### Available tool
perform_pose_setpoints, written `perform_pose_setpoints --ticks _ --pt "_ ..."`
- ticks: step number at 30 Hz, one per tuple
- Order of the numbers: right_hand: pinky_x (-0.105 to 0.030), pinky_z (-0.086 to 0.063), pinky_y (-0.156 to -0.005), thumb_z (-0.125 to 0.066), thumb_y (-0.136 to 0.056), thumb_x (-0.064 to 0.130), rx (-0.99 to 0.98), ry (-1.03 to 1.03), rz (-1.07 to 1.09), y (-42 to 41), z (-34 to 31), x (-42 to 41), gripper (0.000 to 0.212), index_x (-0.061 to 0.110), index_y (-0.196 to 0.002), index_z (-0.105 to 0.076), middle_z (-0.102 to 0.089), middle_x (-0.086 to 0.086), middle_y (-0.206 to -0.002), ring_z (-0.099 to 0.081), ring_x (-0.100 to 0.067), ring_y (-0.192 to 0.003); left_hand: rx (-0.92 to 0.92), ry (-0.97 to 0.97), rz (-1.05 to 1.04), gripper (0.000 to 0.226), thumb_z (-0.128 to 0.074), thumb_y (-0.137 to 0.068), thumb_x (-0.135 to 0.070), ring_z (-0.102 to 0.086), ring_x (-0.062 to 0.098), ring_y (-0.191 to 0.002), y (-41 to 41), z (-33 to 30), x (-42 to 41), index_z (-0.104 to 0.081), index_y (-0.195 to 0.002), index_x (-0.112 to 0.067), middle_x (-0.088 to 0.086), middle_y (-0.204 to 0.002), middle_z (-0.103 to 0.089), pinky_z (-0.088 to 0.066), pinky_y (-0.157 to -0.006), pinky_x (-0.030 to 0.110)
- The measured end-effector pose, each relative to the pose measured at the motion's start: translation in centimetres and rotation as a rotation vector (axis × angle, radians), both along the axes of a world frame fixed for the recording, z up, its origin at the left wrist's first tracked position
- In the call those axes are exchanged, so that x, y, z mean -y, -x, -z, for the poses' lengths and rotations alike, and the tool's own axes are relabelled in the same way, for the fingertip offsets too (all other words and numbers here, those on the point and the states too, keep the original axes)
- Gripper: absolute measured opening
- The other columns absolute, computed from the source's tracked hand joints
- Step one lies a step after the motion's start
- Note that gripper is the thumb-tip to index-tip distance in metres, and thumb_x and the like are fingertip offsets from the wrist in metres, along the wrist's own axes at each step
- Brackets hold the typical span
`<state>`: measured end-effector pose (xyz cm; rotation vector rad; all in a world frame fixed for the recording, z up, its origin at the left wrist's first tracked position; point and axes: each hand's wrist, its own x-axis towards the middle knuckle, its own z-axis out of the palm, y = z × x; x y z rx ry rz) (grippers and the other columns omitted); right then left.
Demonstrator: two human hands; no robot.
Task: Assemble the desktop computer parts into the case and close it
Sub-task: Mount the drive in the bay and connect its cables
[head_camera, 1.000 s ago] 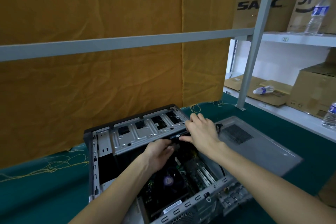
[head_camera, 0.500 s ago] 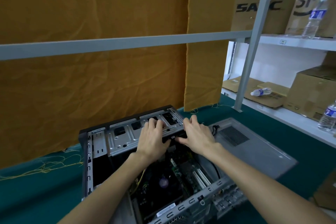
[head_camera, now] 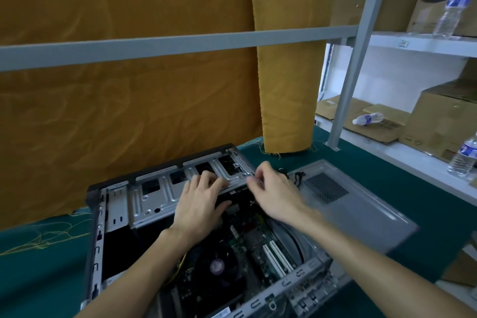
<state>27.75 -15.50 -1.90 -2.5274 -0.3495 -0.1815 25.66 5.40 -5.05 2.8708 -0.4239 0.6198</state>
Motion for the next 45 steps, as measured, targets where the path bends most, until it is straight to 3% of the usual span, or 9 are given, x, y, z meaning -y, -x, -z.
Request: perform_pose_setpoints --ticks 3,9,14,18,21,29,34,38,45 --pt "-0.019 -0.031 -0.04 -0.042 -0.108 0.044 -0.131 -0.251 0.128 -1.1 0.9 3.2 0.027 0.02 -0.115 -0.054 -0.06 0.005 -0.073 -0.042 -0.001 -0.042 -0.03 0.025 -0.018 0.047 -0.068 -0.092 -0.05 -0.048 0.021 -0.117 0.1 -0.3 -0.1 -0.054 -0.134 -0.033 -0.006 -0.128 -0.048 -0.041 -0.1 0.035" --pt "-0.028 -0.041 -0.063 -0.041 -0.107 0.012 -0.35 0.331 0.338 -0.8 6.5 10.6 0.025 0.003 -0.131 -0.039 -0.054 -0.018 -0.121 -0.056 -0.02 -0.079 -0.058 0.049 -0.044 0.048 -0.069 -0.09 -0.054 -0.05 0.024 -0.114 0.4 -0.7 0.4 -0.058 -0.131 -0.032 -0.004 -0.126 -0.05 -0.042 -0.1 0.038" --pt "-0.031 -0.05 -0.081 -0.046 -0.108 0.022 -0.378 0.455 0.2 -0.3 8.7 11.8 0.023 0.006 -0.122 -0.054 -0.067 -0.011 -0.116 -0.066 -0.023 -0.102 -0.029 0.133 -0.101 0.032 -0.049 -0.1 -0.055 -0.055 0.02 -0.105 -0.2 -1.3 1.0 -0.063 -0.115 -0.03 -0.006 -0.111 -0.057 -0.041 -0.094 0.038" --pt "-0.028 -0.045 -0.069 -0.046 -0.107 0.034 -0.462 0.341 0.13 0.7 8.5 13.1 0.028 0.017 -0.086 -0.05 -0.055 0.0 -0.087 -0.051 -0.012 -0.075 0.007 0.203 -0.142 0.021 -0.05 -0.103 -0.041 -0.06 0.021 -0.096 -1.4 -2.0 1.5 -0.065 -0.101 -0.027 -0.007 -0.098 -0.064 -0.04 -0.086 0.037" --pt "-0.019 -0.034 -0.051 -0.038 -0.107 0.039 -0.424 0.189 0.143 1.6 7.7 13.4 0.036 0.016 -0.08 -0.044 -0.049 0.004 -0.078 -0.044 -0.008 -0.064 -0.017 0.241 -0.142 0.018 -0.05 -0.103 -0.033 -0.06 0.022 -0.094 -2.5 -2.2 1.8 -0.066 -0.099 -0.024 -0.004 -0.097 -0.066 -0.043 -0.085 0.04" --pt "-0.03 -0.041 -0.052 -0.054 -0.1 0.022 -0.2 0.171 0.17 -5.5 5.3 7.5 0.011 0.012 -0.1 -0.049 -0.061 -0.005 -0.082 -0.06 -0.021 -0.066 0.024 0.188 -0.122 0.017 -0.051 -0.103 -0.025 -0.05 0.025 -0.097 -2.5 -1.4 1.8 -0.067 -0.101 -0.022 0.0 -0.102 -0.059 -0.044 -0.087 0.038" --pt "-0.037 -0.05 -0.068 -0.056 -0.103 0.037 -0.098 0.413 0.247 -10.1 5.5 7.0 0.037 0.009 -0.127 -0.049 -0.071 -0.014 -0.11 -0.071 -0.033 -0.098 0.005 0.285 -0.149 0.014 -0.055 -0.102 -0.022 -0.047 0.023 -0.103 -2.7 -1.0 1.1 -0.068 -0.103 -0.027 -0.003 -0.106 -0.056 -0.042 -0.09 0.038" --pt "-0.037 -0.051 -0.071 -0.046 -0.107 0.044 -0.191 0.397 0.293 -10.7 7.6 8.7 0.039 0.011 -0.111 -0.065 -0.073 -0.014 -0.106 -0.072 -0.033 -0.095 -0.031 0.251 -0.137 0.016 -0.051 -0.102 -0.022 -0.047 0.022 -0.103 -3.1 -1.1 1.4 -0.066 -0.106 -0.026 -0.003 -0.107 -0.056 -0.042 -0.092 0.038" --pt "-0.036 -0.05 -0.07 -0.05 -0.101 0.034 -0.268 0.375 0.369 -9.3 7.7 10.2 0.026 0.011 -0.107 -0.058 -0.072 -0.012 -0.102 -0.067 -0.03 -0.084 -0.064 0.261 -0.147 0.014 -0.052 -0.099 -0.02 -0.047 0.021 -0.102 -3.2 -1.3 1.6 -0.063 -0.106 -0.025 -0.004 -0.107 -0.054 -0.04 -0.093 0.037"
